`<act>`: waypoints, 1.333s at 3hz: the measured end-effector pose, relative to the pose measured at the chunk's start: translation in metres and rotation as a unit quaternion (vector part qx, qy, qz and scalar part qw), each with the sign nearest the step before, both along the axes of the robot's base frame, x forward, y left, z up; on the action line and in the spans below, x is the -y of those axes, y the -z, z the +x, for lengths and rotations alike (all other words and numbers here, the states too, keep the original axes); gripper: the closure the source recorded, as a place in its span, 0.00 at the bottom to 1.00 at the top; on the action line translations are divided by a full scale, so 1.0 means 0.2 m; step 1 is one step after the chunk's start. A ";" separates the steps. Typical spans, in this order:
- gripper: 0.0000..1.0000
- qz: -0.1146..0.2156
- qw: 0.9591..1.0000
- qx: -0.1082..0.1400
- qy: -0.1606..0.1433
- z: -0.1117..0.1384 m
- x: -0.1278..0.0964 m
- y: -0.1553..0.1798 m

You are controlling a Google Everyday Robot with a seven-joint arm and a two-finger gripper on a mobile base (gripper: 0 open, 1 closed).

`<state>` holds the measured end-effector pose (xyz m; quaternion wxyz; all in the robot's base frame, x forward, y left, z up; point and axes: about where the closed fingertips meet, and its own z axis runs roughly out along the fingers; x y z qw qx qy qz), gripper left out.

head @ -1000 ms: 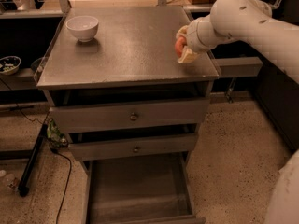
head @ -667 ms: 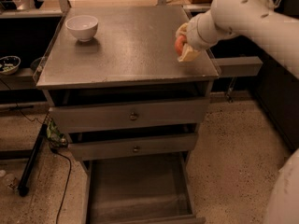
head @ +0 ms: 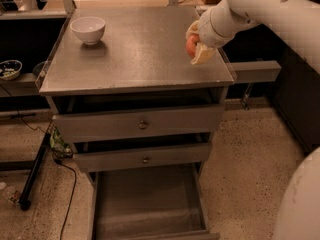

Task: Pick apple from bottom drawer and place on counter

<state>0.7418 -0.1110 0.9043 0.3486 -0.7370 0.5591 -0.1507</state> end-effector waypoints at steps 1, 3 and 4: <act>1.00 -0.033 0.999 -0.005 -0.009 -0.02 0.00 0.01; 1.00 -0.030 0.998 -0.036 -0.033 0.00 -0.04 0.03; 1.00 -0.035 0.995 -0.069 -0.065 -0.01 -0.08 0.04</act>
Offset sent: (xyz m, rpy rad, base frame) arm -0.0032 0.0008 -0.0012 -0.0576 0.0092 0.0164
